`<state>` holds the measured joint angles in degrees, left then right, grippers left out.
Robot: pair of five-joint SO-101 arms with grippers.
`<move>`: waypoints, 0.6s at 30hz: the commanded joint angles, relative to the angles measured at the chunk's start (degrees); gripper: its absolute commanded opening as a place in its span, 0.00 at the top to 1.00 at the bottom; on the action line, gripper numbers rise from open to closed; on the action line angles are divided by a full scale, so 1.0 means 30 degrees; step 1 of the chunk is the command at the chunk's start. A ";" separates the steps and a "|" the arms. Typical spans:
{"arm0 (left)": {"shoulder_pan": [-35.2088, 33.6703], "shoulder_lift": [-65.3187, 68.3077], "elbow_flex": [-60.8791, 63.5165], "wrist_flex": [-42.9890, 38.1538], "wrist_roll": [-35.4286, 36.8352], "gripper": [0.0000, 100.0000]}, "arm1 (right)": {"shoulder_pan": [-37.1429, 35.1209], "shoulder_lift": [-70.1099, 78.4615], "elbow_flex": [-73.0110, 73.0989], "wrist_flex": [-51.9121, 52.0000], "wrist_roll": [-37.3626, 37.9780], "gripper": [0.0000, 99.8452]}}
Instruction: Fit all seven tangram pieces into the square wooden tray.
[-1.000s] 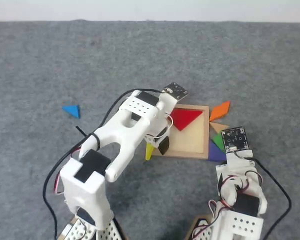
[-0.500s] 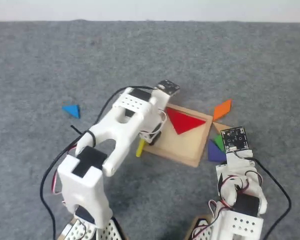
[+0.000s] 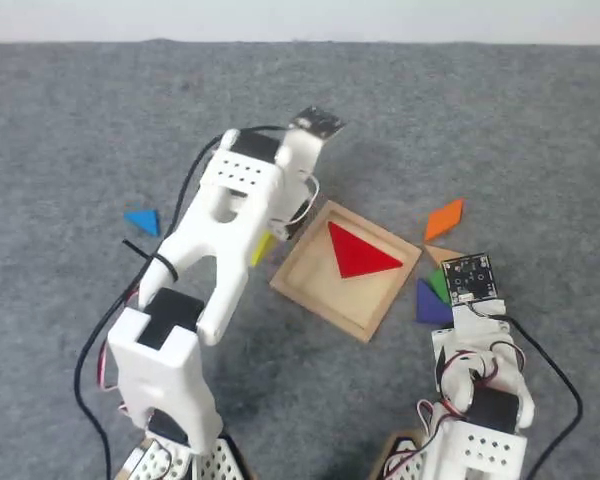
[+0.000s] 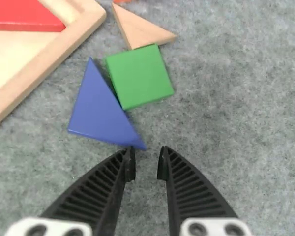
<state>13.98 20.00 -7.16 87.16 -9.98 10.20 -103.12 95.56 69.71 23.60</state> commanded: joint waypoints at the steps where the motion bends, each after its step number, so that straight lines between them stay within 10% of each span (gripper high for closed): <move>1: 0.1289 -0.0176 -0.1451 0.0821 0.0293 0.98 | -0.0073 -0.0278 0.0293 0.0132 0.0234 0.91; 18: 0.4190 0.4190 -0.1597 -0.0762 0.2227 0.90 | -0.0073 -0.0278 0.0293 0.0132 0.0234 0.91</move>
<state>24.35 32.84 -10.59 85.67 -3.74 10.20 -103.12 95.56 69.71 23.60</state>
